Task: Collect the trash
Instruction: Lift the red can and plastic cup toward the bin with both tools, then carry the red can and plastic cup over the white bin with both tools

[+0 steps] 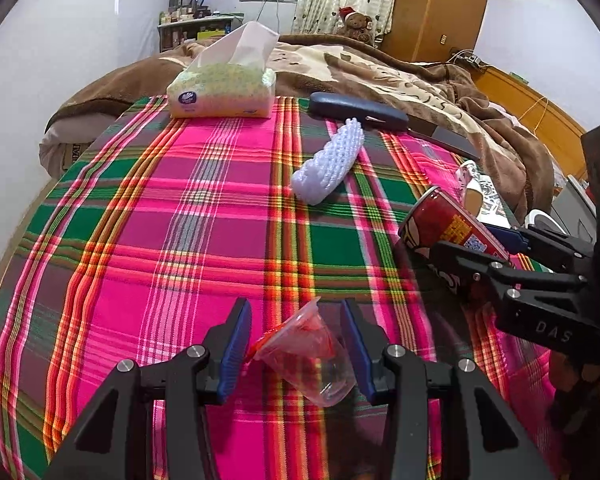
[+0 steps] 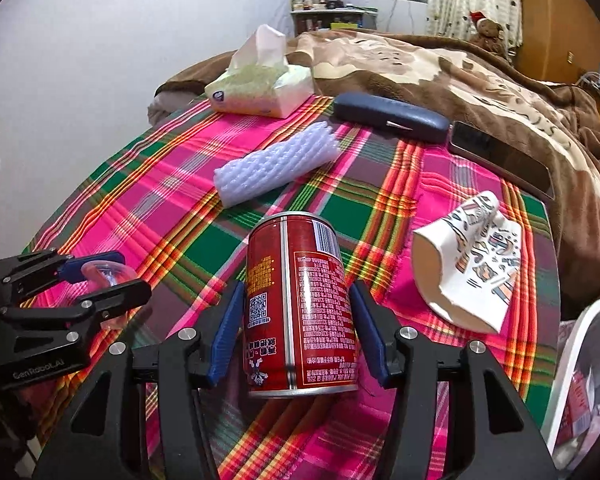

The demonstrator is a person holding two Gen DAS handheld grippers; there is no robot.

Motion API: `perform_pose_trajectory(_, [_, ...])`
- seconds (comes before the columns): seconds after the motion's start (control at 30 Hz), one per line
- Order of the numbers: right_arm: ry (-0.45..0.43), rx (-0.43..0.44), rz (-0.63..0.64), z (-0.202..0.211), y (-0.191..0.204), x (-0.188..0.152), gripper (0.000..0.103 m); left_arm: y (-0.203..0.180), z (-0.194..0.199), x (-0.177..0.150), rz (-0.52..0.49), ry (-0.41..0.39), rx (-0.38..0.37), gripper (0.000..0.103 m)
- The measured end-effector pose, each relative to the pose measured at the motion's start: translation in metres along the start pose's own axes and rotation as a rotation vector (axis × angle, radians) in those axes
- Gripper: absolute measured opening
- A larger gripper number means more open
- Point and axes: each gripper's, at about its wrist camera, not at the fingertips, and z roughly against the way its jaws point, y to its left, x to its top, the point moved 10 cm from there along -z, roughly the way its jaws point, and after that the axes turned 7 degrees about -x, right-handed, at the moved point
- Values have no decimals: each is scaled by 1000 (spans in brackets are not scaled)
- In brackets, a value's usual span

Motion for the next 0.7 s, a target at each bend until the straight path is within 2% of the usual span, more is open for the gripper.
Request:
perform_pose_trajectory(0.23, [-24, 4, -48, 13, -4, -5, 55, -24, 10, 1, -41, -18, -16, 46])
perform_pose_trajectory(0.47, [-71, 6, -131, 41, -25, -10, 55, -52, 23, 5, -75, -44, -39, 46])
perform_pose_trajectory(0.7, [-103, -33, -175, 65, -49, -17, 55, -93, 34, 5, -116, -59, -82, 46])
